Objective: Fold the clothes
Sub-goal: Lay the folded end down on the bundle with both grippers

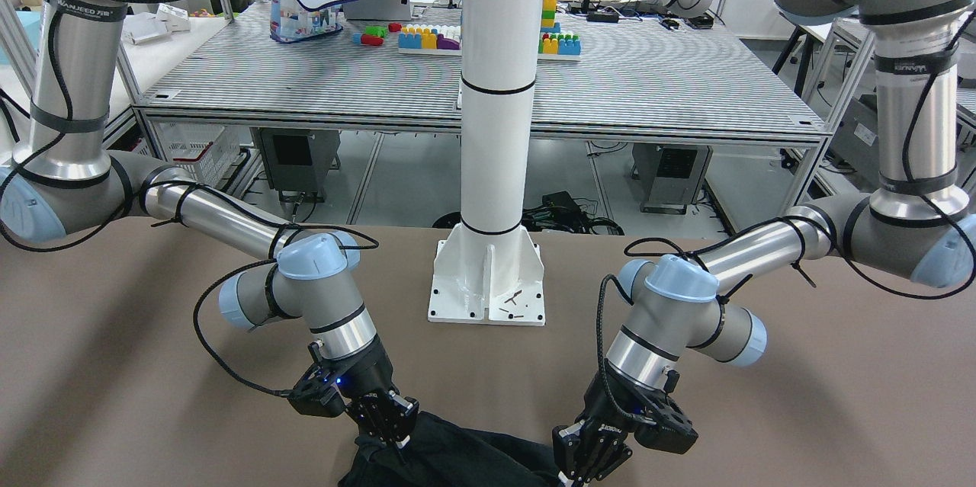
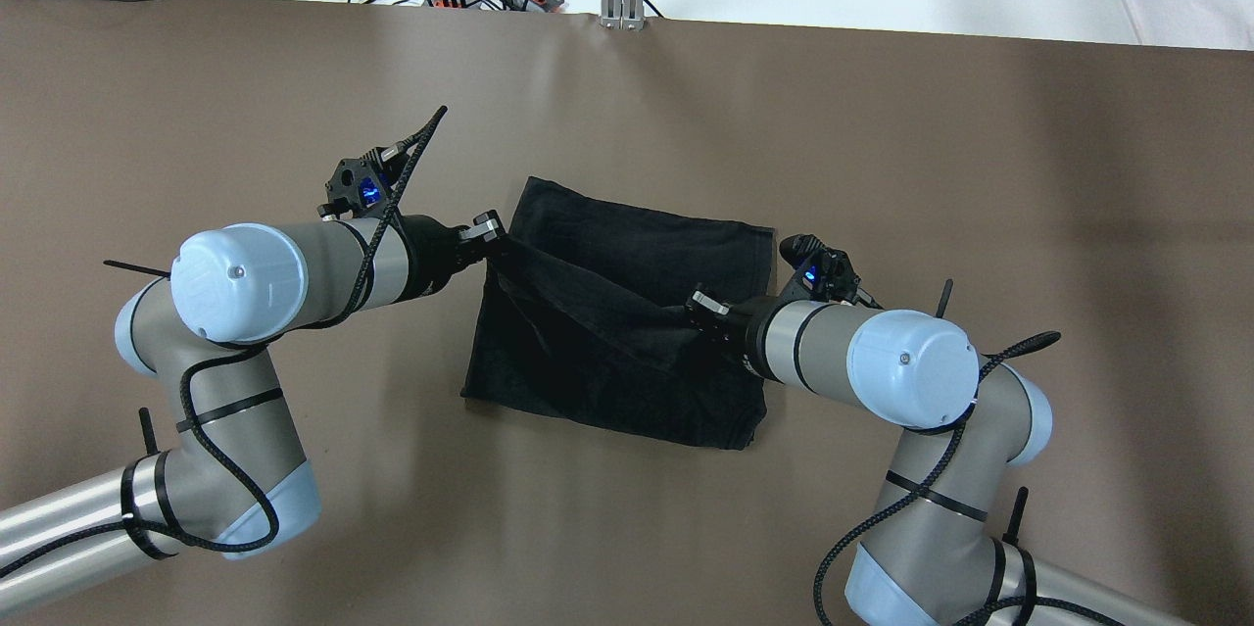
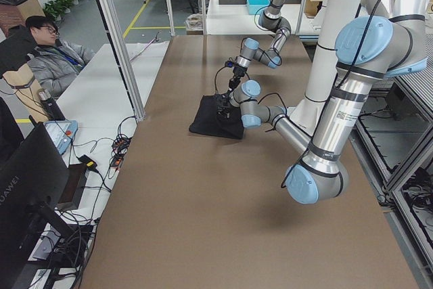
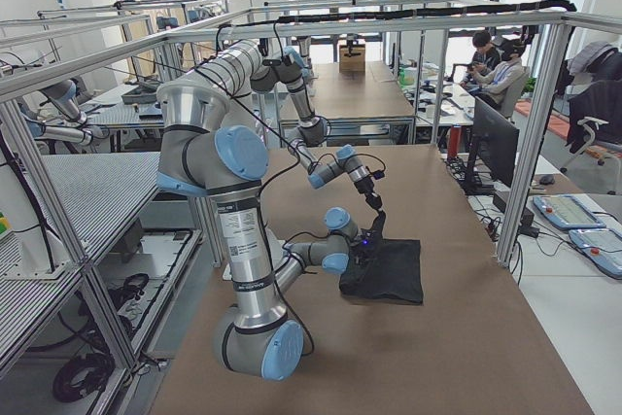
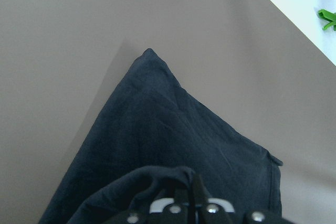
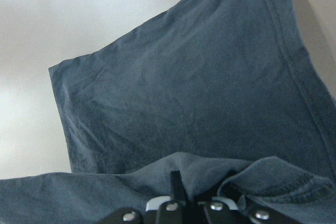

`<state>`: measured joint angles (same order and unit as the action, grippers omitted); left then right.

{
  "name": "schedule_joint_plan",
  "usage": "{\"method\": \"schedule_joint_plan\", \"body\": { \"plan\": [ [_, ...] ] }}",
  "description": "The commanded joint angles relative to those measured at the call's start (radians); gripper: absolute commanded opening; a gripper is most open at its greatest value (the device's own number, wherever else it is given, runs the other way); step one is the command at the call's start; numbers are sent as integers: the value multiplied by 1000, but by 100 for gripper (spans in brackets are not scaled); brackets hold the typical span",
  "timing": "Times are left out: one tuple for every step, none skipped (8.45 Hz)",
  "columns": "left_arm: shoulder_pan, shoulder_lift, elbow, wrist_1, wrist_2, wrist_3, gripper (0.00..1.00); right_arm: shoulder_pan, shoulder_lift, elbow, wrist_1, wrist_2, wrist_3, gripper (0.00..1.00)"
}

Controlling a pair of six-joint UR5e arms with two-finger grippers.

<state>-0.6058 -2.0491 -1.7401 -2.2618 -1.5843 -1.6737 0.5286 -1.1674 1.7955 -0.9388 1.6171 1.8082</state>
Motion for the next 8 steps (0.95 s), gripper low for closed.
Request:
{"method": "schedule_joint_plan", "body": {
  "plan": [
    [-2, 1, -1, 4, 9, -3, 100, 2, 9, -1, -1, -6, 0, 93],
    [-2, 1, 1, 5, 9, -1, 100, 4, 9, -1, -1, -6, 0, 93],
    [-3, 1, 1, 5, 9, 0, 100, 13, 11, -2, -1, -6, 2, 93],
    [-8, 3, 1, 7, 10, 2, 100, 17, 11, -1, -1, -5, 5, 93],
    [-17, 3, 2, 7, 9, 0, 100, 16, 15, 1, -3, -5, 8, 93],
    [-28, 3, 4, 8, 4, 2, 100, 14, 32, 2, -6, -5, 10, 93],
    [-41, 9, 4, 8, 0, 6, 100, 11, 40, 1, -12, 0, -1, 93],
    [-49, 21, 2, 8, 0, 32, 100, 7, 46, -1, -15, 4, -15, 93]
  ]
}}
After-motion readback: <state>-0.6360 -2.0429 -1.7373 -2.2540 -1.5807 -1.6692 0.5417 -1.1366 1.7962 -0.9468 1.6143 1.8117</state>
